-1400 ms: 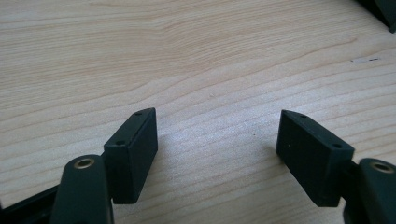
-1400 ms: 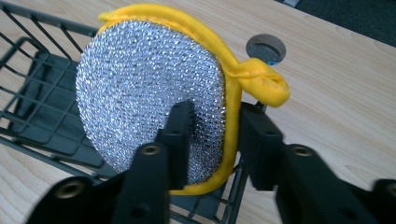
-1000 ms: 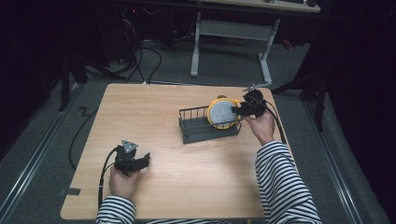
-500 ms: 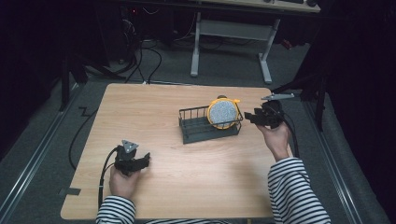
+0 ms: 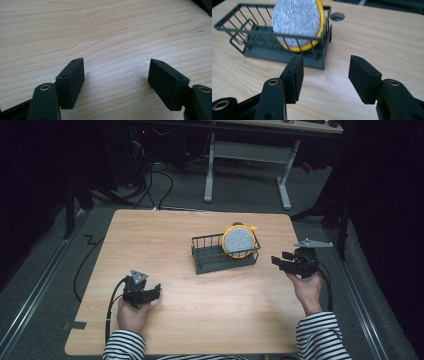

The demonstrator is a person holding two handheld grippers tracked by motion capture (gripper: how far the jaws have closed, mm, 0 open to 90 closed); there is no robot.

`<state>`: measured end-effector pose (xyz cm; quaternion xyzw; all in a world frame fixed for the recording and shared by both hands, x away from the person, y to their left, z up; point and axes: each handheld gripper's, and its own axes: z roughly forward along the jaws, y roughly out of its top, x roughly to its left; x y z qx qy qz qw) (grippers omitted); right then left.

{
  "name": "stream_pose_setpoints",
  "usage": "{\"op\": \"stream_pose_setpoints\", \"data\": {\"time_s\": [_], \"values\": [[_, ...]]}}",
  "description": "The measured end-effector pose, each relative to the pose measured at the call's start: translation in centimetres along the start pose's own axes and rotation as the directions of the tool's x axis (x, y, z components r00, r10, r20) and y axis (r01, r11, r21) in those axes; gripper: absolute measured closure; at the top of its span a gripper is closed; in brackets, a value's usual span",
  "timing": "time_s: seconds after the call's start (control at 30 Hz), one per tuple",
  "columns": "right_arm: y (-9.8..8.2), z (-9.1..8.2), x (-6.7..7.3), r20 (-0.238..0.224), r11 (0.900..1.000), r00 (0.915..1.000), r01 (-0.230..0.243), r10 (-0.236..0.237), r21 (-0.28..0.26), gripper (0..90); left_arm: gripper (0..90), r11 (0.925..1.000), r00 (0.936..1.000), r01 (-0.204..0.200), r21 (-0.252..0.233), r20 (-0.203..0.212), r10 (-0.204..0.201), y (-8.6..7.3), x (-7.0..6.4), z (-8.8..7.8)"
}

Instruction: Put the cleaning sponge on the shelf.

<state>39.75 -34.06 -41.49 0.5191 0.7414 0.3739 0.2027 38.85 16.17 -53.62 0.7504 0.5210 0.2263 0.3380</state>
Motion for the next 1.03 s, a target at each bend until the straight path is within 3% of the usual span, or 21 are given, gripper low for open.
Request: {"op": "stream_pose_setpoints", "data": {"time_s": [0.13, 0.27, 0.3, 0.43, 0.63, 0.73, 0.77, 1.03], "values": [[-1.6, 0.1, 0.6, 0.030, 1.000, 0.9991, 0.030, -0.030, 0.010, 46.9, 30.1, 1.0000, 1.0000, -0.001, 0.000, 0.000, 0.001, 0.0, 0.0, 0.0], [-4.0, 1.3, 1.3, 0.051, 0.998, 0.9970, 0.057, -0.058, 0.025, 45.7, 30.1, 1.0000, 1.0000, 0.000, 0.000, 0.001, 0.000, 0.0, 0.0, 0.0], [-5.4, 2.0, 1.3, 0.069, 0.998, 0.9962, 0.052, -0.053, 0.017, 45.5, 30.1, 1.0000, 1.0000, -0.001, 0.000, 0.001, 0.001, 0.0, 0.0, 0.0], [-7.3, 2.9, 1.1, 0.063, 1.000, 0.9979, 0.012, -0.013, 0.022, 43.6, 30.0, 1.0000, 1.0000, -0.001, 0.000, 0.001, 0.001, 0.0, 0.0, 0.0], [-10.4, 4.2, 1.0, 0.105, 0.999, 0.9943, -0.024, 0.020, 0.036, 41.4, 30.0, 1.0000, 1.0000, 0.000, 0.000, 0.000, 0.000, 0.0, 0.0, 0.0], [-11.0, 4.5, 1.0, 0.125, 0.999, 0.9922, -0.015, 0.009, 0.045, 40.7, 30.0, 1.0000, 1.0000, -0.001, 0.000, 0.000, 0.001, 0.0, 0.0, 0.0], [-11.2, 4.7, 1.4, 0.146, 0.998, 0.9889, 0.018, -0.026, 0.056, 40.1, 30.1, 1.0000, 1.0000, -0.001, 0.000, 0.000, 0.001, 0.0, 0.0, 0.0], [-11.2, 4.8, 1.3, 0.140, 0.998, 0.9898, 0.018, -0.026, 0.056, 39.0, 30.0, 1.0000, 1.0000, -0.001, 0.000, 0.001, 0.001, 0.0, 0.0, 0.0]]}}
